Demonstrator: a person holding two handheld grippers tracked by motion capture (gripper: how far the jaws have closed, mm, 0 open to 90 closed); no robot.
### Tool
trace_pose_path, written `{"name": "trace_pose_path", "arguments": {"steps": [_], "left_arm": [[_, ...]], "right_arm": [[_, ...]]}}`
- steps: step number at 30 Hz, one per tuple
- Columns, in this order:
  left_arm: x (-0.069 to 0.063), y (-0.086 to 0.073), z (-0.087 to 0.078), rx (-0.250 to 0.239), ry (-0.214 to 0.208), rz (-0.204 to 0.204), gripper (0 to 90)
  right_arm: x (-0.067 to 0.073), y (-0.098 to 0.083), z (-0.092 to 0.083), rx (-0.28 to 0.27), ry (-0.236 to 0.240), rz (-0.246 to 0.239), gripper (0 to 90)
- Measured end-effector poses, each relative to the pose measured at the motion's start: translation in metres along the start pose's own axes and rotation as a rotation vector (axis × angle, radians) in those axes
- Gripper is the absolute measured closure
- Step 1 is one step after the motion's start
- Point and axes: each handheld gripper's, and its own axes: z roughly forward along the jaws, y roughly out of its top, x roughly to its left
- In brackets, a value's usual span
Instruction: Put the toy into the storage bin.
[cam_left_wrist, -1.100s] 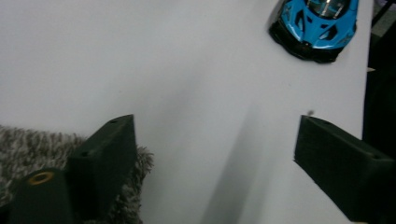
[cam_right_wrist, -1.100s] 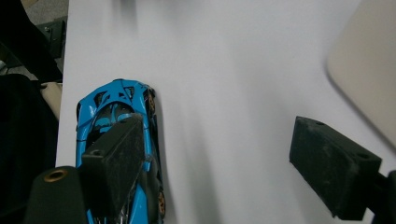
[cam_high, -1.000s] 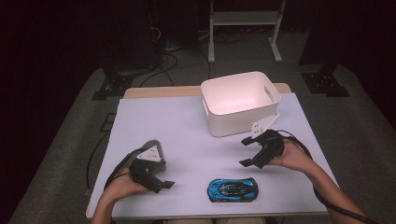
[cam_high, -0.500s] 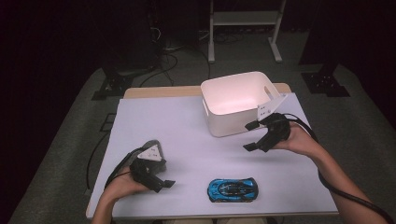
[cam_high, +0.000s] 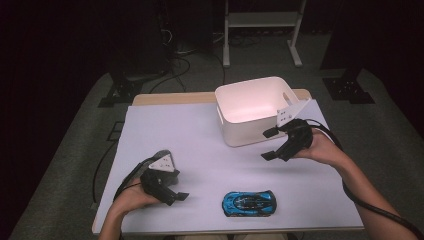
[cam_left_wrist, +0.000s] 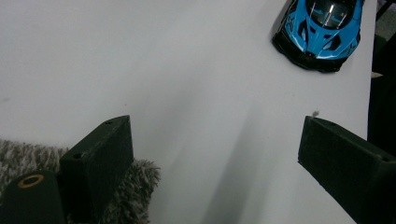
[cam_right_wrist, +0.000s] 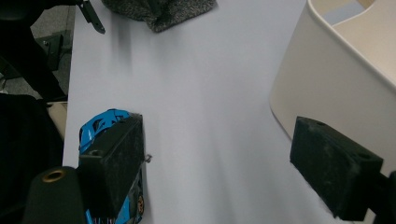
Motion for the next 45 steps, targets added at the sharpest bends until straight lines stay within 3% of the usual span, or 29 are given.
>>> {"name": "trace_pose_path", "arguments": {"steps": [10,18,30,41,45], "left_arm": [[0.002,-0.002,-0.004,-0.001,0.012,-0.004,9.8],[0.0,-0.004,-0.007,-0.003,0.018,-0.011,9.7],[0.0,-0.006,-0.008,0.003,0.021,-0.012,9.7],[0.001,-0.008,-0.008,-0.006,0.02,-0.02,9.8],[0.001,-0.009,-0.009,-0.006,0.022,-0.022,9.7]], "right_arm": [[-0.01,0.016,-0.007,-0.015,-0.01,-0.013,16.7],[-0.016,0.028,-0.008,0.013,-0.027,-0.037,16.7],[-0.032,0.04,-0.011,0.012,-0.056,-0.047,16.8],[-0.061,0.045,-0.003,0.085,-0.086,-0.041,19.7],[-0.069,0.043,-0.001,0.076,-0.09,-0.026,21.7]]}}
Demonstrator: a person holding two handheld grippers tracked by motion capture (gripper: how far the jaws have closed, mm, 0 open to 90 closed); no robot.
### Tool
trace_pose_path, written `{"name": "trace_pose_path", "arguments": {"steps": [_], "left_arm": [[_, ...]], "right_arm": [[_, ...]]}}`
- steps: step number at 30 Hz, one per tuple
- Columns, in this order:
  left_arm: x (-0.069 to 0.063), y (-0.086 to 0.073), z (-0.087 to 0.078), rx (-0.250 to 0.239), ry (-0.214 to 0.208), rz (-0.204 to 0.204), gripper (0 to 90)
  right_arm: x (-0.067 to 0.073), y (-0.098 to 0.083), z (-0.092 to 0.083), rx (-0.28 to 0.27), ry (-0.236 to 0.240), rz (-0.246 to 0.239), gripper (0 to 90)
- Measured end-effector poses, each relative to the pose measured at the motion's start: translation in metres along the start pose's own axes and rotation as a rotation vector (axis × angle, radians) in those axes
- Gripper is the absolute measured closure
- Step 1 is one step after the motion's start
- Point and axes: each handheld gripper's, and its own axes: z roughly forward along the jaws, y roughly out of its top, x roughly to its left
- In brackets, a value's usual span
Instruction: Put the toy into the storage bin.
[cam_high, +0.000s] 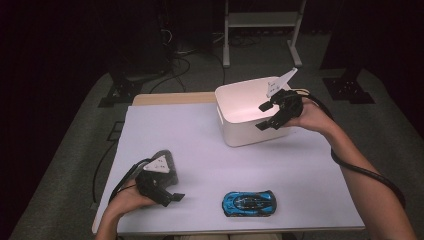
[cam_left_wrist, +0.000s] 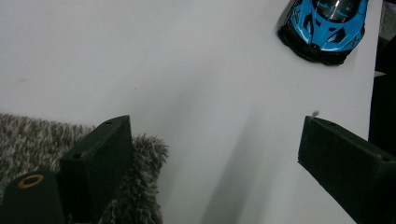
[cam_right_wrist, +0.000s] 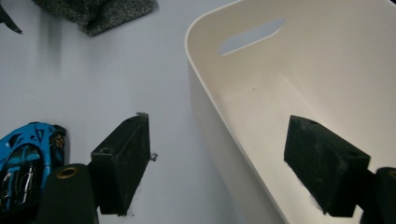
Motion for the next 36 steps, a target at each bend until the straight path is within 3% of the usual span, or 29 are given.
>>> {"name": "trace_pose_path", "arguments": {"steps": [7,13,22,25,36], "left_arm": [[0.0,-0.001,-0.001,-0.001,-0.001,0.003,9.7],[0.0,-0.001,0.0,0.004,-0.003,0.003,9.7],[-0.001,-0.001,0.001,0.005,-0.007,0.004,9.8],[-0.001,-0.001,0.001,0.006,-0.009,0.005,9.8],[-0.001,-0.001,0.001,0.006,-0.01,0.007,9.7]], "right_arm": [[-0.011,-0.005,0.007,0.04,-0.017,0.005,25.5],[-0.017,-0.011,0.012,0.063,-0.014,0.012,36.1],[-0.02,-0.017,0.018,0.084,-0.003,0.013,62.8],[-0.019,-0.016,0.02,0.092,-0.014,0.004,67.7],[-0.016,-0.013,0.021,0.098,0.002,0.017,72.4]]}}
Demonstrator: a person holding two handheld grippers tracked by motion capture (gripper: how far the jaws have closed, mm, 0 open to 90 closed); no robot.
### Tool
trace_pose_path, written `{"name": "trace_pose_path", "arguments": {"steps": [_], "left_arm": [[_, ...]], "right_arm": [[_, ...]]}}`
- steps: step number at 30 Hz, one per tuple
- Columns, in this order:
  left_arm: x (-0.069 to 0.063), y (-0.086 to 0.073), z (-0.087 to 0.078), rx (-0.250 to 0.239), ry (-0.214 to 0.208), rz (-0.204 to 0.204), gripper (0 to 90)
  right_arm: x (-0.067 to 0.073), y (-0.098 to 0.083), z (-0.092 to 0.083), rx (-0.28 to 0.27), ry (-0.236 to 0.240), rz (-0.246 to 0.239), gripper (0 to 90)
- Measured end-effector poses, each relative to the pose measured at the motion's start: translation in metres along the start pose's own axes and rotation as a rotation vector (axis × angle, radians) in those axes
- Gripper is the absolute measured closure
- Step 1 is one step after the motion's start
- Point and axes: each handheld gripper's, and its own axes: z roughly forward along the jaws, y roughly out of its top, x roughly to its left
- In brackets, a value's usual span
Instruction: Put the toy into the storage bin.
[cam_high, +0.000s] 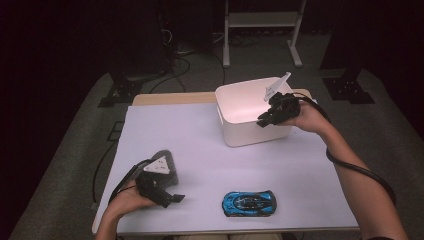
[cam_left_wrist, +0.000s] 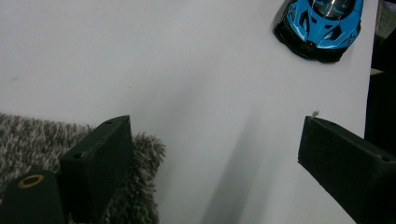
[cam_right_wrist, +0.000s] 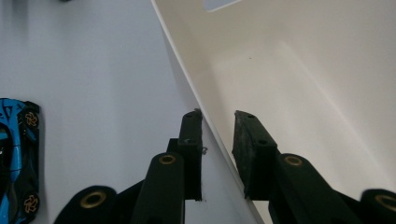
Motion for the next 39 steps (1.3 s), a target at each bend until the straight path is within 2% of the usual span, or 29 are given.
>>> {"name": "trace_pose_path", "arguments": {"steps": [15,21,24,27,29,34,37,39], "left_arm": [[-0.001,0.0,-0.001,0.002,-0.002,0.005,9.8],[-0.001,0.0,-0.001,-0.001,-0.001,0.004,9.8],[-0.001,0.0,-0.001,-0.002,-0.001,0.004,9.8],[-0.002,0.0,-0.001,-0.001,-0.002,0.005,9.8],[-0.002,0.0,-0.001,0.0,-0.002,0.007,9.8],[-0.002,0.0,-0.002,-0.001,-0.002,0.008,9.8],[-0.001,-0.001,-0.002,0.001,-0.003,0.006,9.8],[-0.001,-0.001,-0.002,0.001,-0.004,0.007,9.8]], "right_arm": [[0.016,0.006,0.002,0.006,0.052,-0.016,83.1],[0.019,0.007,0.003,0.0,0.058,-0.018,83.5],[0.019,0.006,0.003,-0.004,0.061,-0.008,81.3],[0.018,0.006,0.004,0.003,0.079,0.007,69.9],[0.019,0.006,0.007,0.022,0.072,-0.006,63.5],[0.019,0.006,0.01,0.029,0.06,0.005,52.9],[0.019,0.006,0.011,0.036,0.05,0.0,54.3],[0.02,0.006,0.012,0.043,0.047,-0.007,61.9]]}}
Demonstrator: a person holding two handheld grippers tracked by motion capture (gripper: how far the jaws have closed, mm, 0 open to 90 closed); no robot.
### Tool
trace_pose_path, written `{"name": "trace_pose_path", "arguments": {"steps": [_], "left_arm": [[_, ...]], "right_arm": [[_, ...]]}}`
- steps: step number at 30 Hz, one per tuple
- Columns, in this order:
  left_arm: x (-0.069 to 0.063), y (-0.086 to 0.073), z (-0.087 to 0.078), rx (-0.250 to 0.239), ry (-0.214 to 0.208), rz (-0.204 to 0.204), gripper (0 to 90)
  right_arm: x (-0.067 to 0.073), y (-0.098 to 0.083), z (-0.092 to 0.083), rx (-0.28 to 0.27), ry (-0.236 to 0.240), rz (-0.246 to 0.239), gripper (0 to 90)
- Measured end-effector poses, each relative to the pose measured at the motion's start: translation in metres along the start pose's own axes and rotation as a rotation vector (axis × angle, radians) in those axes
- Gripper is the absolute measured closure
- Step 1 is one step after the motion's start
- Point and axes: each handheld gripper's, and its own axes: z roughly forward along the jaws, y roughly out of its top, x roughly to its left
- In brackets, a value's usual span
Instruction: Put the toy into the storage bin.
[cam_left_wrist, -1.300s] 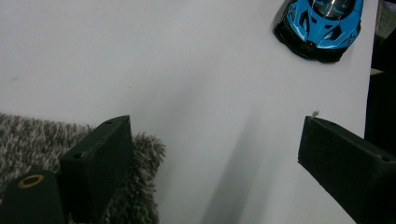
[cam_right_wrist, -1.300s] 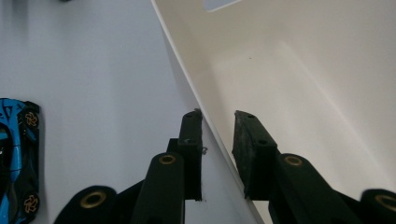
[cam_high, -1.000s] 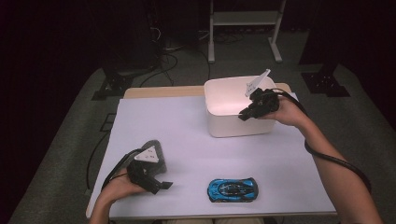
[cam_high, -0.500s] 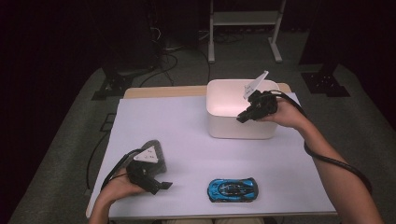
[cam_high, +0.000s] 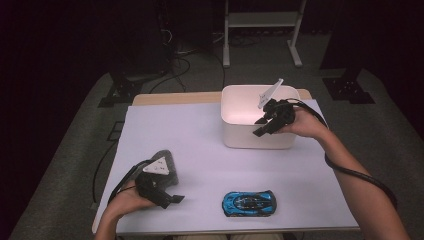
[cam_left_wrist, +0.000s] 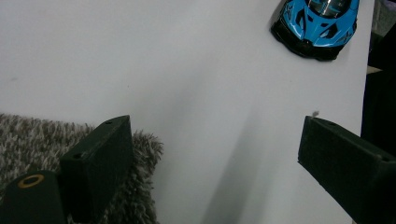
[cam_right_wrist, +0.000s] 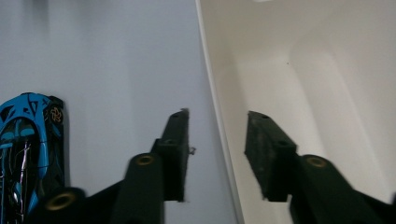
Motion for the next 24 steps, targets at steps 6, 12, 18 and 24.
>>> {"name": "trace_pose_path", "arguments": {"steps": [6,12,18,24], "left_arm": [[0.0,-0.001,0.0,-0.001,0.002,-0.003,9.8],[0.0,-0.001,0.0,-0.002,0.0,-0.003,9.8],[0.0,-0.001,0.0,-0.002,0.001,-0.003,9.8],[0.0,-0.001,0.0,-0.001,-0.003,-0.002,9.8]], "right_arm": [[0.0,0.002,0.001,0.009,0.001,-0.019,82.6],[0.002,0.004,0.001,0.019,0.011,-0.037,84.8],[0.007,0.008,0.004,0.009,0.03,-0.054,86.0],[0.014,0.011,0.005,0.013,0.037,-0.062,86.5]]}}
